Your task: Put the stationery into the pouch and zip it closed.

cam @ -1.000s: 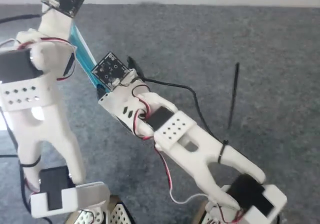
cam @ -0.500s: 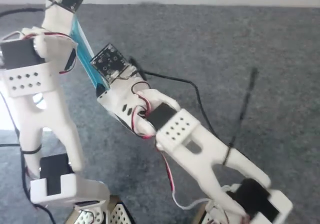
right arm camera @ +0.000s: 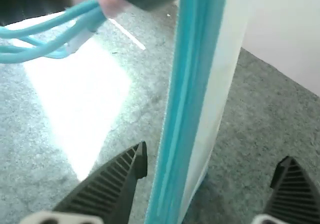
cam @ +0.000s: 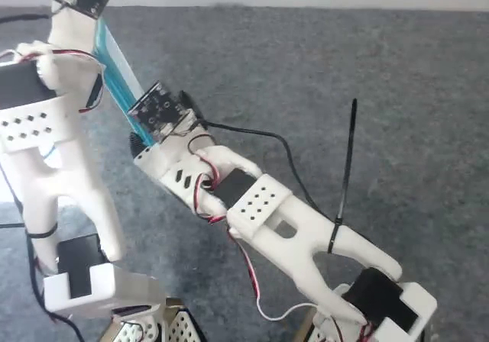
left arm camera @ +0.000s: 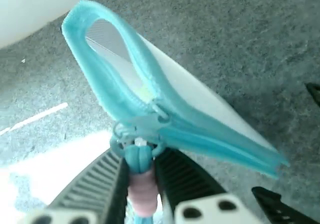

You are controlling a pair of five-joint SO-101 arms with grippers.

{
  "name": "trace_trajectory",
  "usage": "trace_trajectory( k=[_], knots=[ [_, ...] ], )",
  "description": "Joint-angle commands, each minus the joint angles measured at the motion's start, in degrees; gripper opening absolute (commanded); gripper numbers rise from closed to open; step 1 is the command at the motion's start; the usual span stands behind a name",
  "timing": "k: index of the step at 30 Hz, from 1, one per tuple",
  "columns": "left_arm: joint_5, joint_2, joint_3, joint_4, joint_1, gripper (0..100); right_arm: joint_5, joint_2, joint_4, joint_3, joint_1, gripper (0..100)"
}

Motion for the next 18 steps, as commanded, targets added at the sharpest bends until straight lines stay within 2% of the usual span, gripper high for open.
trace_trajectory(
  k=[1,15,18],
  knots=[
    [-0.6,-0.4,-3.2,1.4,-0.9,1,0.2,-0.5,-2.6,-3.6,-0.3,37.6],
    [-0.6,-0.4,-2.4,1.5,-0.1,1,2.5,11.6,-2.6,-11.3,2.2,37.4],
    [-0.6,-0.4,-1.8,1.5,-0.2,1,3.9,11.6,-2.6,-12.3,2.2,29.7]
  ],
)
